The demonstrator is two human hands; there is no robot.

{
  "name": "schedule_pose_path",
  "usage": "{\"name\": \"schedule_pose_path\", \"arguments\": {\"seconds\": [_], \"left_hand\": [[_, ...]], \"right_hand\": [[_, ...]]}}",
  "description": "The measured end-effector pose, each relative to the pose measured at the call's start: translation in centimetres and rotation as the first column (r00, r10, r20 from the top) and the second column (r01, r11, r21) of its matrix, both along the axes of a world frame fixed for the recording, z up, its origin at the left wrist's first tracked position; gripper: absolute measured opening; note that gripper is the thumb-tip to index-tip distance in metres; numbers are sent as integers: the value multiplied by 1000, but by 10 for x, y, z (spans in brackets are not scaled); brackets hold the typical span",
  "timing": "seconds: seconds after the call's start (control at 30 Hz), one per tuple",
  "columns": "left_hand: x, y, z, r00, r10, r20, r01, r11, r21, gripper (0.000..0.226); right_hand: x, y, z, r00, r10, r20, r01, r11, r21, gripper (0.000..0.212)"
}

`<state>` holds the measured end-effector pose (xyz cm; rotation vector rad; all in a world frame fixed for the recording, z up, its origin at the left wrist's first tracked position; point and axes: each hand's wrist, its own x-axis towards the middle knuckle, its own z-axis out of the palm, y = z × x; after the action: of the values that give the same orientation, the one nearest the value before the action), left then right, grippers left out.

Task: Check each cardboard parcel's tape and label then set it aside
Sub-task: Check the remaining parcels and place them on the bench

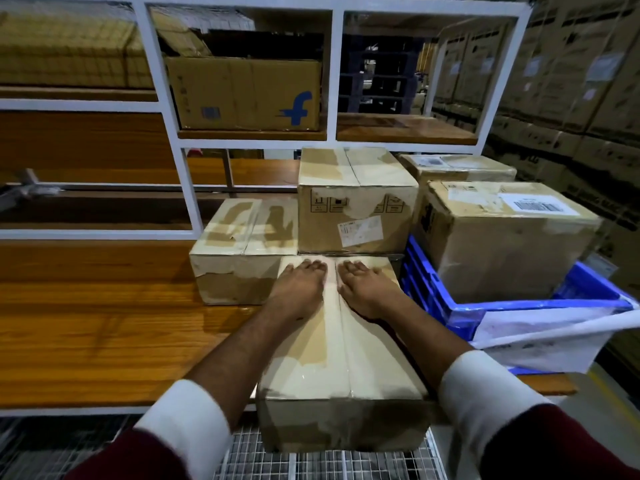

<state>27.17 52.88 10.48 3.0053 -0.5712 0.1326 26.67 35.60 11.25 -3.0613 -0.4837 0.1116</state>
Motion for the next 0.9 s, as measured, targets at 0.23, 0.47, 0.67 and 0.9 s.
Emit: {"name": "schedule_pose_path", "arguments": {"seconds": [0.23,0.47,0.67,0.9], "left_hand": [[-36,34,-12,995,93,36,-86,980,-178,47],[-54,8,3,997,47,65,-44,998,-45,42],[-88,-10,-5,999,-40,-3,39,998,-45,49],[-99,3,3,998,62,-8,-62,995,-77,50]], "right_hand": [[-31,-37,-7,995,-88,46,83,992,91,60],[-43,-17,5,997,-22,80,22,1000,8,52],[-74,0,-15,995,52,88,-51,999,-9,54],[-87,-17,-6,998,0,68,-2,1000,29,55]]}}
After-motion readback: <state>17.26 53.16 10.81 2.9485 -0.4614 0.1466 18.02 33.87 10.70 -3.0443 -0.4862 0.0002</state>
